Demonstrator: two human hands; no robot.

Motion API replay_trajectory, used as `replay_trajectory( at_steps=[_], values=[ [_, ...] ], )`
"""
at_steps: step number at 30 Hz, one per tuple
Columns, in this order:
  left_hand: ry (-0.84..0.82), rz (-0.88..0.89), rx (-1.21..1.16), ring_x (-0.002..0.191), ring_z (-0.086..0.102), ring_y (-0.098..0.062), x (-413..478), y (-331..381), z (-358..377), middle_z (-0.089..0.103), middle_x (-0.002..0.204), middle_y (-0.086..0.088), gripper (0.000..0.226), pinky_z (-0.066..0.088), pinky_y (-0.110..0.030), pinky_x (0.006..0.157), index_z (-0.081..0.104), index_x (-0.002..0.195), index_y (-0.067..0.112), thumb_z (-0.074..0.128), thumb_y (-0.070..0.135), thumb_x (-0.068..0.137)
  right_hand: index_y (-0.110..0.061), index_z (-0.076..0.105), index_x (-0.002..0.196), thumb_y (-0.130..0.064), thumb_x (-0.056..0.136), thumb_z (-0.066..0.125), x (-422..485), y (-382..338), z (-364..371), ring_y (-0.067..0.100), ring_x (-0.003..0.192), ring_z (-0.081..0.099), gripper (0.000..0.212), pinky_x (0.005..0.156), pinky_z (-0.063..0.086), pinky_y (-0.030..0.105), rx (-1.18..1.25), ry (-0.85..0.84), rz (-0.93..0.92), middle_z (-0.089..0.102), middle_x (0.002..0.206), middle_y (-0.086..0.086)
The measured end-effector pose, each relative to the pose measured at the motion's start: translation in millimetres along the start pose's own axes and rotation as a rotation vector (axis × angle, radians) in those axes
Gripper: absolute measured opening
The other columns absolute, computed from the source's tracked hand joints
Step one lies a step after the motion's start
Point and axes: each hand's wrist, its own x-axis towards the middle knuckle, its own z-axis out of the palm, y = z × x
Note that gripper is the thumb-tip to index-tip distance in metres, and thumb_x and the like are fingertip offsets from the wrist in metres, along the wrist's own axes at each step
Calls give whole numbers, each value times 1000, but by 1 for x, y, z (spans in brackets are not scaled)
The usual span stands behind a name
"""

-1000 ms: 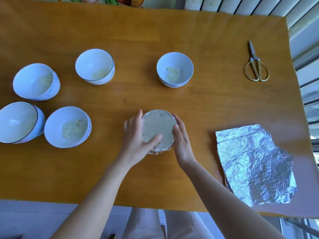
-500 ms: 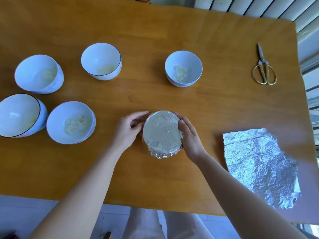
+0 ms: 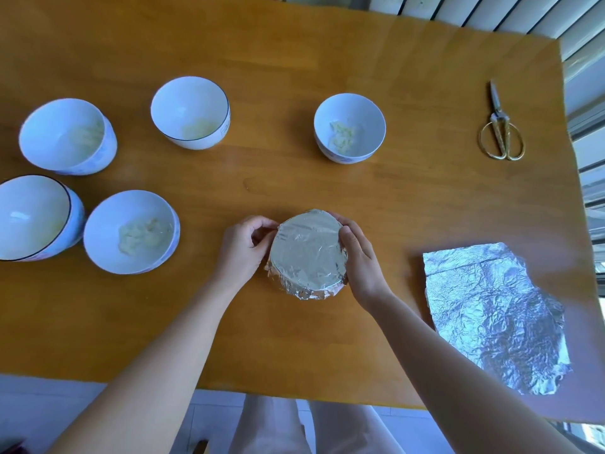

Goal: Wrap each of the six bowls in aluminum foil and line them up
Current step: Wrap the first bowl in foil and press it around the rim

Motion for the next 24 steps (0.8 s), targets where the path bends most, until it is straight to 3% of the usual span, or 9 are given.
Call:
replay_trajectory(
  at_steps=[5,7,9,11,14,19,21,24],
  values=[
    [58,-19,-93,83,63,-26,-19,-3,-13,66,102,-2,31,55,-32,67,60,121,20,58,3,96,-35,51,138,-44,97,41,-3,-3,-6,7,123,56,43,101,49,33,-28,-47,21,59,135,-9],
    [97,7,-122,93,63,-23,-38,-3,-17,63,113,1,31,54,-33,75,58,125,23,59,18,94,-35,40,147,-50,92,48,-6,-6,-14,0,131,47,57,105,45,24,-72,-59,-29,48,146,-11],
    [36,32,-103,116,57,-17,-60,-1,-17,55,134,9,57,49,-30,88,49,138,24,64,39,85,-33,24,154,-54,86,61,-11,-8,-25,-3,138,37,80,106,40,16,-173,-104,-121,34,155,-11],
    [-97,54,-36,142,36,-12,-74,-1,-11,31,157,16,93,36,-25,107,27,153,26,72,49,76,-32,6,157,-57,75,75,-13,-5,-35,3,146,25,110,113,31,17,-345,-222,-194,16,163,-8],
    [-178,75,55,150,6,-1,-75,-1,1,4,163,23,121,16,-29,118,1,158,32,77,59,68,-26,-12,155,-45,64,88,-14,1,-43,7,151,12,137,121,20,23,-520,-370,-239,6,165,-2],
    [-148,11,106,133,0,27,-69,4,11,2,147,43,115,11,-5,107,3,154,38,78,56,69,-28,-10,155,-33,65,91,-9,10,-43,5,145,27,136,119,25,23,-607,-369,-271,27,156,-4],
    [-116,36,120,135,3,24,-68,2,13,5,146,41,113,11,1,106,8,155,31,77,53,68,-32,-10,154,-37,66,90,-7,13,-42,5,144,28,134,118,27,26,-623,-349,-289,29,155,-5],
    [-93,64,130,144,15,6,-66,-2,17,14,150,31,112,20,-8,112,13,157,22,75,55,69,-35,-12,154,-49,66,86,-6,17,-42,11,145,29,132,119,28,39,-642,-328,-319,30,156,-2]
  ],
)
